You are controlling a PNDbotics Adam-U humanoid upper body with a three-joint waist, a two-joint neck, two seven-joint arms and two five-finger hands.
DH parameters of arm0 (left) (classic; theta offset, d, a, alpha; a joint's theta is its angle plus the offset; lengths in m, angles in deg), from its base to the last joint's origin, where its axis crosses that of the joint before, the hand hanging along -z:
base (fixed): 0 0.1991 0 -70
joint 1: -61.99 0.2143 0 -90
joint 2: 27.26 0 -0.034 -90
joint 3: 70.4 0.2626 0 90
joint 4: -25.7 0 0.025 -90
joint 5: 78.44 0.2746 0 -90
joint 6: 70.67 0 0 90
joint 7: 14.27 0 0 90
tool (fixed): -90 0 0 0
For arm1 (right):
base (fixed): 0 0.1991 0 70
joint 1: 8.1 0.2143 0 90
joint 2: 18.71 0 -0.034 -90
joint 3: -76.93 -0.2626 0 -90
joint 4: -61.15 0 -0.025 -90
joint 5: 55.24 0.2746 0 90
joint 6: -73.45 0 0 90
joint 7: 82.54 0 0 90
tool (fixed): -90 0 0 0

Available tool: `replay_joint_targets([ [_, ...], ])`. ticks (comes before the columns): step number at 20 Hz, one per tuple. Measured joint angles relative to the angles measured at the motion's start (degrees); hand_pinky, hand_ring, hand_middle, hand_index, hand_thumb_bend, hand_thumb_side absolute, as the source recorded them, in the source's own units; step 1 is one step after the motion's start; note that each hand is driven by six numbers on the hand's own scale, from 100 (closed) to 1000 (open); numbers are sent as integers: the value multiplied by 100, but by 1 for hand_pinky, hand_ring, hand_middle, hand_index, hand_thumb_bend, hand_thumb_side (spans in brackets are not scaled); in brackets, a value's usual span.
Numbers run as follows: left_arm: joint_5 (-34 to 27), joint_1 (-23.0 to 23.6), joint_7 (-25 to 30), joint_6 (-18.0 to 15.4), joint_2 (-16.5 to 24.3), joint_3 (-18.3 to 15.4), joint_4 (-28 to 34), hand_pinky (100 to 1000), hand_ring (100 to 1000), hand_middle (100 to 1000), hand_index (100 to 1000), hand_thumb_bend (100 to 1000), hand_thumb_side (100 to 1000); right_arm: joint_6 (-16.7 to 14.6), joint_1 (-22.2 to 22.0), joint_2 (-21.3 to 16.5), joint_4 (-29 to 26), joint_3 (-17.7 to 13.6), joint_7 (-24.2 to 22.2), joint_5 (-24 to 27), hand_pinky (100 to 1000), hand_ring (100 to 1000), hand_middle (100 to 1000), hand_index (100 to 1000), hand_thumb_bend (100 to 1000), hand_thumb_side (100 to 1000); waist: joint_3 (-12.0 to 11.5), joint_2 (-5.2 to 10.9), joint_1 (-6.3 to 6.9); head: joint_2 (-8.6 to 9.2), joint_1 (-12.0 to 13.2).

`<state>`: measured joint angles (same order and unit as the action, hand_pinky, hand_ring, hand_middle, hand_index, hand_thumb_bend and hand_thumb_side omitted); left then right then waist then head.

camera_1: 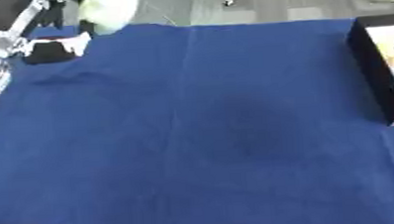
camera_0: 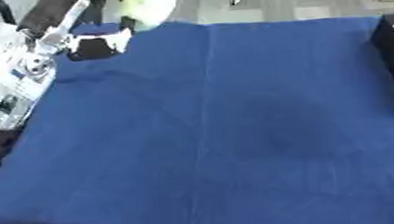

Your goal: Pick up the objects with one hand, pass them to the other hand, and then place them into the box on the other side of the table.

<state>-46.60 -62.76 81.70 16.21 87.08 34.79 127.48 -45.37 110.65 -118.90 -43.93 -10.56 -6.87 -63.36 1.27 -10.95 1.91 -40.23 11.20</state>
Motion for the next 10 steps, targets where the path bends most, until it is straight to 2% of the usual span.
replay_joint_targets([
  [3,-10,-14,295,-119,1,240,303,643,322,100,357,100,171,-76,66,4,-161,149,-212,138,1000,1000,815,1000,100,412,-2,24,8,0,-69],
  [6,-36,-91,562,-232,1,432,547,644,324,100,358,100,166,-180,152,25,-317,314,-475,237,1000,1000,818,1000,100,333,-2,34,8,-1,-123],
  [7,-47,-117,637,-263,1,481,621,644,326,100,360,100,163,-217,178,51,-357,370,-563,249,1000,1000,824,1000,100,271,-3,35,8,-2,-135],
  [10,-78,-197,833,-347,0,621,814,645,328,100,361,100,164,-340,285,128,-461,552,-864,267,1000,1000,827,1000,100,209,-10,51,8,-6,-186],
])
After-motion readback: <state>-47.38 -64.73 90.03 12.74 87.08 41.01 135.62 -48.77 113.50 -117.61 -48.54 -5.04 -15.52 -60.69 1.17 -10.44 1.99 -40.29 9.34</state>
